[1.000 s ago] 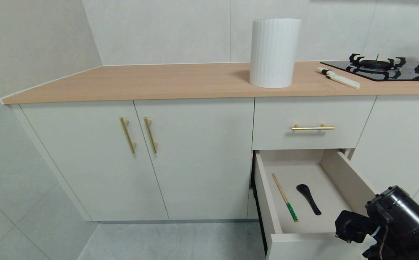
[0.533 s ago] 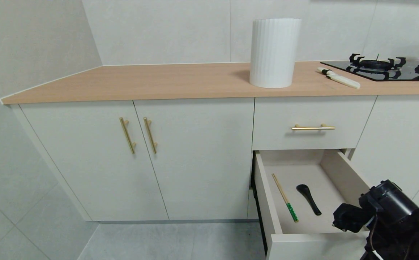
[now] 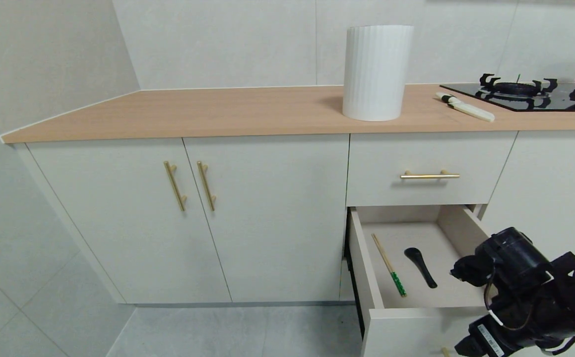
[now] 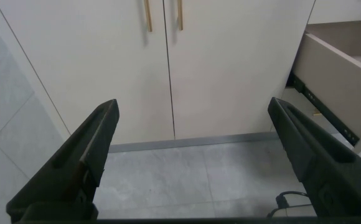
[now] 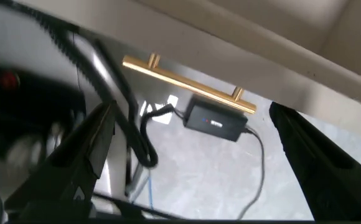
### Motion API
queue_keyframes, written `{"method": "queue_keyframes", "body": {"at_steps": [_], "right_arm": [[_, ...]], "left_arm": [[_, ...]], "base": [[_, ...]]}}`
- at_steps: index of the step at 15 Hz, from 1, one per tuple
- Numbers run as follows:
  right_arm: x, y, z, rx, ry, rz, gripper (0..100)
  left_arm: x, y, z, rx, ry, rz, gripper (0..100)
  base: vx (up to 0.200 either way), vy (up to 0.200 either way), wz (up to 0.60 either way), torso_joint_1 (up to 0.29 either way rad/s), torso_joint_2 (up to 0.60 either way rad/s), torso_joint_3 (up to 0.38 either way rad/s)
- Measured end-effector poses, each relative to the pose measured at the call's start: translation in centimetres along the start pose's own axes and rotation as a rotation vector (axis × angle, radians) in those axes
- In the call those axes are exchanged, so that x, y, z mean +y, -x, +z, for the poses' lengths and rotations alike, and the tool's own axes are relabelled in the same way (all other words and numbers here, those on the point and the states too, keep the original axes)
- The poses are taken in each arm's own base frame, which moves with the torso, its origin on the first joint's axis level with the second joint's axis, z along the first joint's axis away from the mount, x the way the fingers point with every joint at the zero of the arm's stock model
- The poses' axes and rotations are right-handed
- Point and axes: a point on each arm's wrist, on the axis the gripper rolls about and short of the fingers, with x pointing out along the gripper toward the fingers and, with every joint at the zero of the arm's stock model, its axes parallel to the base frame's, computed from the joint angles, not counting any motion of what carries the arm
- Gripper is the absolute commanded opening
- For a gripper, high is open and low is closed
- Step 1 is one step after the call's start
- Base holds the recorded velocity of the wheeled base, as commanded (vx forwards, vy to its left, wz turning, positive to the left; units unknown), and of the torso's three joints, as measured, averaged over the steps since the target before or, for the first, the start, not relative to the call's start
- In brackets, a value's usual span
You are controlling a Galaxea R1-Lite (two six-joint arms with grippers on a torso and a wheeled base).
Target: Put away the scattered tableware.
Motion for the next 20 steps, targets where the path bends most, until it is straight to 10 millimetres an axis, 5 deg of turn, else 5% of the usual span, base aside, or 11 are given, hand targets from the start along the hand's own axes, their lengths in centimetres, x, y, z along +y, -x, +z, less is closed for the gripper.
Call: {"method": "queue_keyframes", "body": {"at_steps": [20], "right_arm": [[-0.5,-5.0,6.4,-0.18,-0.298,-0.105,100]], "left_arm": [[0.0,0.0,0.0,0.0,0.0,0.0,100]], "base": [[0.0,0.0,0.0,0.0,0.0,0.0]]}}
